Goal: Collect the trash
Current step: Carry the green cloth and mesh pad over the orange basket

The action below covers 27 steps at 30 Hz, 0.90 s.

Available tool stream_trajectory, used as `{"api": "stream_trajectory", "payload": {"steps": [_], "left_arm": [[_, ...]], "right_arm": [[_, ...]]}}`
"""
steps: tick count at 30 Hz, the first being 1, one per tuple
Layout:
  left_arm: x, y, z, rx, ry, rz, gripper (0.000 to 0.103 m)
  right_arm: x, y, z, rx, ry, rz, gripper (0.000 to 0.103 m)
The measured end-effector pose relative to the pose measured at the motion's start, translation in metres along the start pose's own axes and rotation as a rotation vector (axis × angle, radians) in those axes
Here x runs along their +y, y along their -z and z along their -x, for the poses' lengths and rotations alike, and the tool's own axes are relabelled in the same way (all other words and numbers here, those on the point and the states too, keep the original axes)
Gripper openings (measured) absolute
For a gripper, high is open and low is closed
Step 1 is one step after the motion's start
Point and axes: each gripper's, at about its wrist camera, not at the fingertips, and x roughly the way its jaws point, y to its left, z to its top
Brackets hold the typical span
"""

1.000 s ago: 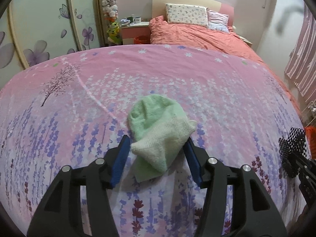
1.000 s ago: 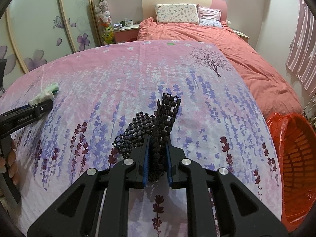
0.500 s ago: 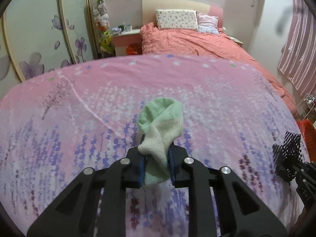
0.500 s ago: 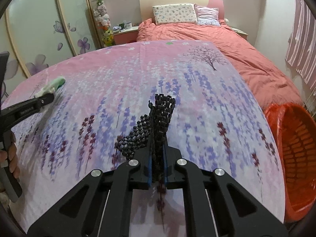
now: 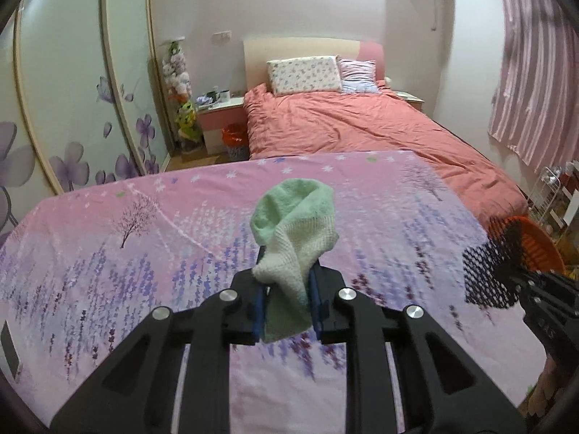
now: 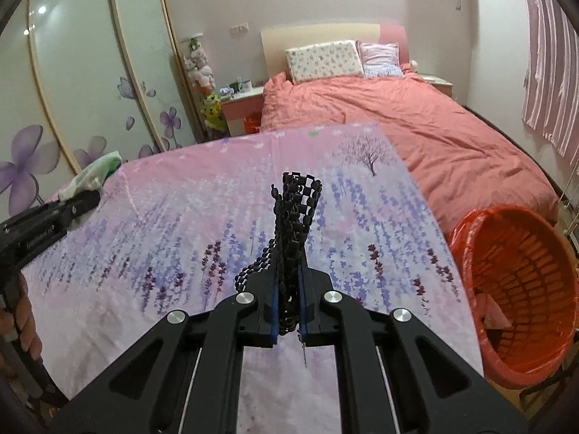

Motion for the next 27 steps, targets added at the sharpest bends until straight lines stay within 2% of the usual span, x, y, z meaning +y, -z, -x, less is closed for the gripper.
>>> {"api": "stream_trajectory", "payload": {"steps": [12, 22, 27], "left_arm": [[-0.052, -0.012, 0.041, -0.039, 0.034, -0.048, 0.021], [-0.113, -0.02, 0.037, -0.031, 0.094, -0.095, 0.021], [-0.157, -0.024, 0.03, -0.023, 0.156, -0.123, 0.021]], "right_arm": [[-0.023, -0.014, 0.045, -0.09, 0.0, -0.026, 0.008], [-0.077, -0.011, 0.059, -0.112, 0.046, -0.093, 0.008], [-0.118, -0.012, 0.065, -0.126, 0.084, -0.144, 0.008]]}}
